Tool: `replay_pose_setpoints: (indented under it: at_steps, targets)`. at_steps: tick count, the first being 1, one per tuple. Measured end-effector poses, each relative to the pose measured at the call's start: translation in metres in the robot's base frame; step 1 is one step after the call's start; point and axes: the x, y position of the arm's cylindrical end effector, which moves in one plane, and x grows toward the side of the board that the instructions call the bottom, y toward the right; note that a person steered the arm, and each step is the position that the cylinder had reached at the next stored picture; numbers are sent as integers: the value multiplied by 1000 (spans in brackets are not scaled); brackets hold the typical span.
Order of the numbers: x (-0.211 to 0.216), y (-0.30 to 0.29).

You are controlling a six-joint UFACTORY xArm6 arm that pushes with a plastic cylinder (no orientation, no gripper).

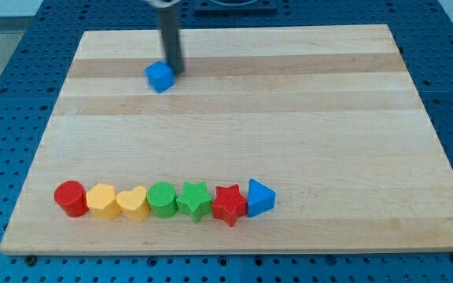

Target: Move the blue cube to the left of the red circle

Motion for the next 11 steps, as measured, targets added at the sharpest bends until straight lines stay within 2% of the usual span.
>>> replay_pose_setpoints:
  at_steps: [1,2,3,4,5,6,7,10,11]
  targets:
    - [42,-45]
    - [57,-46]
    - [43,-47]
    - [68,-74]
    - [124,-99]
    - [142,-106]
    - [127,-99]
    - [188,-99]
    - [188,-99]
